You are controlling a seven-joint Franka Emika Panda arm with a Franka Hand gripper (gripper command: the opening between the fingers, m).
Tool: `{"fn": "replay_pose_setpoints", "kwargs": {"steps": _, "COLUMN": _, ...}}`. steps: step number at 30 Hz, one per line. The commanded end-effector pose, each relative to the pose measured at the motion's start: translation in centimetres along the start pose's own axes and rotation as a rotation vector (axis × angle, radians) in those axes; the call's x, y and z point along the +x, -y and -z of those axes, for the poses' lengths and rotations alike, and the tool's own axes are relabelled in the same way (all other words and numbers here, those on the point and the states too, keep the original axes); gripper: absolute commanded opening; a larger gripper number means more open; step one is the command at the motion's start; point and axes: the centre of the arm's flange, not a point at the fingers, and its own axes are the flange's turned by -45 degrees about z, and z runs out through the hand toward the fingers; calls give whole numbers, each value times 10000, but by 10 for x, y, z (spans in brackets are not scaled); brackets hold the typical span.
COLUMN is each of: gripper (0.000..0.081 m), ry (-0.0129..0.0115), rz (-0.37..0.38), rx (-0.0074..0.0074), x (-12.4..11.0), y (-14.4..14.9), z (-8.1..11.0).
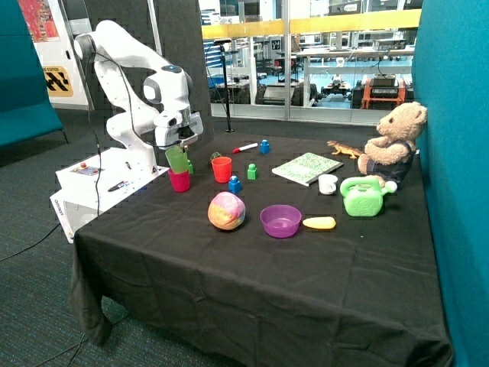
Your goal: Stack the cups
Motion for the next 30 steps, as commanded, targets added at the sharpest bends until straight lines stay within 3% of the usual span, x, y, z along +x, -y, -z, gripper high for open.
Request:
{"fn": "replay_pose_setpoints", "kwargs": {"steps": 1, "gripper": 0, "ry": -32, "rz": -22, "rx": 18, "x": -4, "y": -1, "z": -10}}
{"fn": "replay_pose_setpoints", "kwargs": {"steps": 9, "gripper": 0, "ry": -32, "rz": -158, "rx": 18, "x": -7, "y": 0, "z": -17}}
{"fn": "replay_pose_setpoints", "kwargs": {"steps": 10, "gripper": 0, "ry": -32, "rz": 254, "rx": 17, "x": -7, "y": 0, "z": -18}}
{"fn": "replay_pose_setpoints", "kwargs": {"steps": 11, "gripper": 0, "ry": -32, "rz": -103, "rx": 18, "x": -7, "y": 2, "z": -19}}
{"fn": "replay_pose_setpoints", "kwargs": {"steps": 14, "gripper": 0, "ry": -32, "rz": 304, "rx": 17, "x": -7, "y": 3, "z": -21}}
{"fn": "replay_pose_setpoints", "kwargs": {"steps": 26, "gripper": 0, "ry": -32, "rz": 325, "rx": 17, "x": -4, "y": 10, "z": -23}}
{"fn": "replay_pose_setpoints", "kwargs": {"steps": 28, "gripper": 68, "ry": -32, "rz": 366, "rx": 17, "x": -4, "y": 11, "z": -23}}
{"fn": "replay_pose_setpoints", "kwargs": {"steps": 30, "gripper": 206, "ry": -32, "rz": 434, "rx": 17, "x": -4, "y": 12, "z": -24}}
